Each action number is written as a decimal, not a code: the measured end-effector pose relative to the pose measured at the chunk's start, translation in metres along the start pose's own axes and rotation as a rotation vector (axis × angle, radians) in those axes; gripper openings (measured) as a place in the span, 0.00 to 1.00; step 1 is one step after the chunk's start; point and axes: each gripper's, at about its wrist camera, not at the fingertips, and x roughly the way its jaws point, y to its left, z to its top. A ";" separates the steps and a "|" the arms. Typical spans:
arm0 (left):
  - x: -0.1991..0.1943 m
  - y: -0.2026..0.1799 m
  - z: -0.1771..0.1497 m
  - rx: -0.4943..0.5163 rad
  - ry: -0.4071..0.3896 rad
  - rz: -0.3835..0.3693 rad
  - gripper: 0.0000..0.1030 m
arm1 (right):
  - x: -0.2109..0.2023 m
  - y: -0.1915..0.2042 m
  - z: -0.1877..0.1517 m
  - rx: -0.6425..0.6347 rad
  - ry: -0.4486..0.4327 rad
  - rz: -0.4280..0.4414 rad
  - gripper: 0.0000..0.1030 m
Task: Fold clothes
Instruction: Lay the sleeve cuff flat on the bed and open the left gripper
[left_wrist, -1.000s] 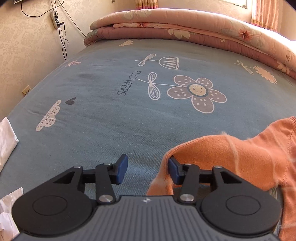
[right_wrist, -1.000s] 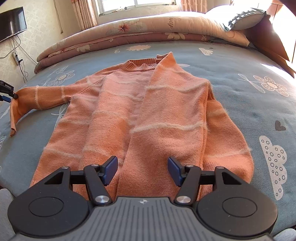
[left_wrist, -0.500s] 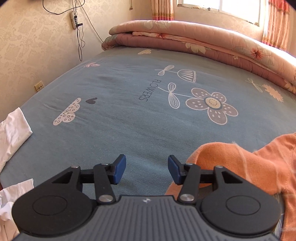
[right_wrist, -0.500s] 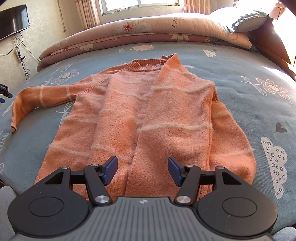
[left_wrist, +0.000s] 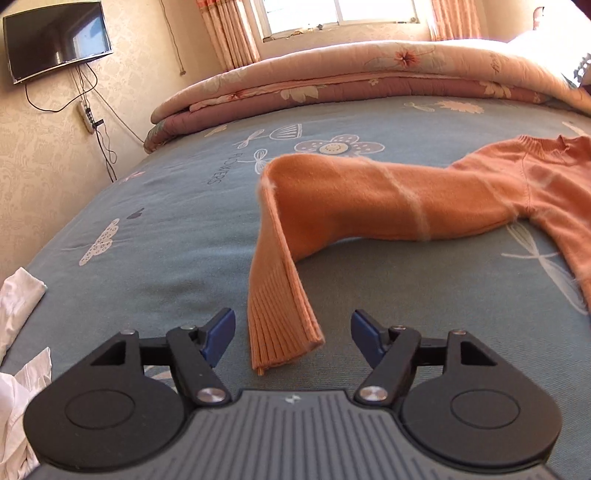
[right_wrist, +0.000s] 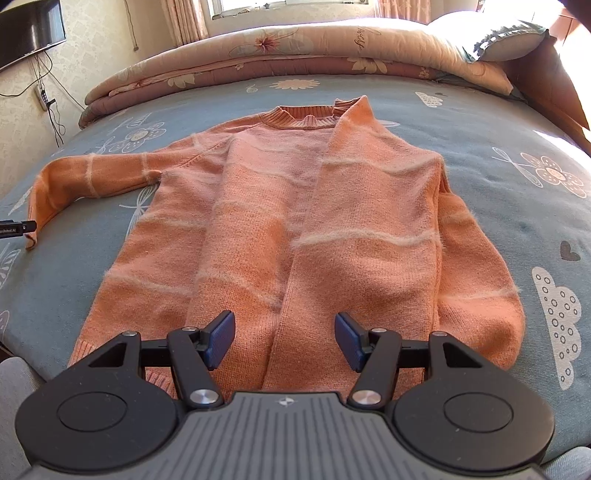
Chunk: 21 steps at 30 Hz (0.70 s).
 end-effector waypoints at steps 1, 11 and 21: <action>0.006 0.001 -0.002 -0.008 0.010 0.021 0.69 | -0.001 0.002 0.000 -0.008 -0.001 -0.002 0.63; 0.028 0.076 0.025 -0.238 -0.025 0.163 0.69 | 0.003 0.007 0.002 -0.013 0.015 -0.031 0.63; 0.058 0.137 0.019 -0.519 0.084 0.183 0.68 | 0.005 0.018 0.000 -0.054 0.026 -0.025 0.63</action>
